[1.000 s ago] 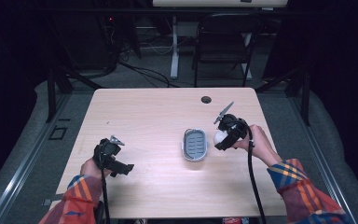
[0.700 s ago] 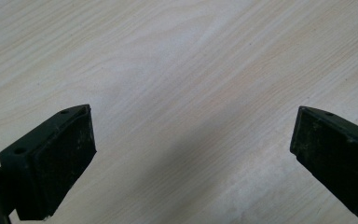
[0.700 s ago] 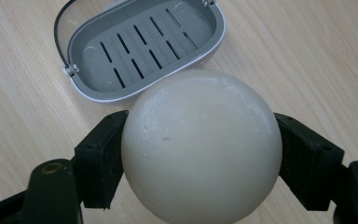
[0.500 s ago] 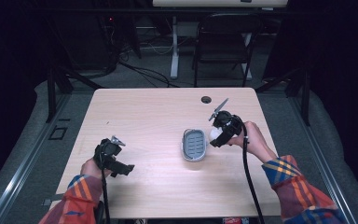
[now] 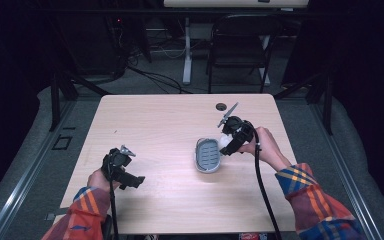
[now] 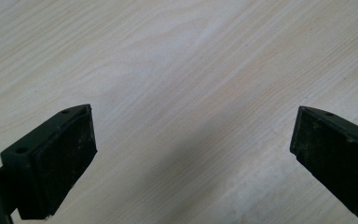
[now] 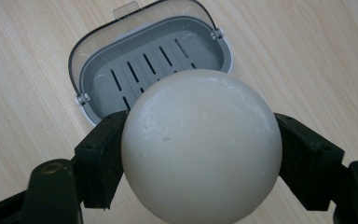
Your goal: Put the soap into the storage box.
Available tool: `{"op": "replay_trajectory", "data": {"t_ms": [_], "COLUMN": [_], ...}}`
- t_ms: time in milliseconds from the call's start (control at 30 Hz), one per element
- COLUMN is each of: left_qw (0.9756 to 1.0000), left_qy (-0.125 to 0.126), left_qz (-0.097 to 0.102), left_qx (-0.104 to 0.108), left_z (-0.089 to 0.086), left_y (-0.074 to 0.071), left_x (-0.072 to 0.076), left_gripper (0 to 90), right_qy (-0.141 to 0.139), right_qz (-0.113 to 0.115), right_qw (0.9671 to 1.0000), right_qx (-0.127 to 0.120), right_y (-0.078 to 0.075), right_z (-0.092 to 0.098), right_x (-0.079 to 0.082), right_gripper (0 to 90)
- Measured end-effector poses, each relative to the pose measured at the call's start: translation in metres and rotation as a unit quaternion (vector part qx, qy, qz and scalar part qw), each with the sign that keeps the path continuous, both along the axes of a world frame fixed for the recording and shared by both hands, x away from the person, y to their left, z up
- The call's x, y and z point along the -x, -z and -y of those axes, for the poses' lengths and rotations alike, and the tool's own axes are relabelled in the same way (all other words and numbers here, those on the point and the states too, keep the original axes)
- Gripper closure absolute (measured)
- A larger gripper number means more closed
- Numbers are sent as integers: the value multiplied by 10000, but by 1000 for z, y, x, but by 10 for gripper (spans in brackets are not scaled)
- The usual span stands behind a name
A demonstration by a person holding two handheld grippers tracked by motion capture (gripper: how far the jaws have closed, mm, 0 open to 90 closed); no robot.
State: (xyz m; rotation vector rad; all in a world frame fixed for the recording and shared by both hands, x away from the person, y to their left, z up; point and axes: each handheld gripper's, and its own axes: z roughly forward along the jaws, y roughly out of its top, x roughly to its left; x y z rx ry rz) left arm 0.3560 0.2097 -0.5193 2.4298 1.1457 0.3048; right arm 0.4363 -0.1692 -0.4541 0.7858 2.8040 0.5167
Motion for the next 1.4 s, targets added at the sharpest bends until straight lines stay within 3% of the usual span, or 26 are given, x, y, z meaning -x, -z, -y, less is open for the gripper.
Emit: {"op": "replay_trajectory", "data": {"t_ms": [267, 833, 1400], "left_qw": [10000, 10000, 10000], "left_qy": [-34, -3, 2], "left_qz": [90, 84, 73], "left_qx": [0, 17, 5], "left_z": [-1, 0, 0], "left_y": [-1, -1, 0], "left_x": [1, 1, 1], "left_gripper": [3, 3, 5], "right_qy": [-65, -255, -360], "right_qz": [8, 1, -134], "right_qw": [10000, 9997, 9990], "right_qx": [-1, 54, 226], "right_y": [-1, -1, 13], "right_z": [-9, -32, -49], "right_x": [-4, -8, -14], "right_gripper": [238, 238, 237]}}
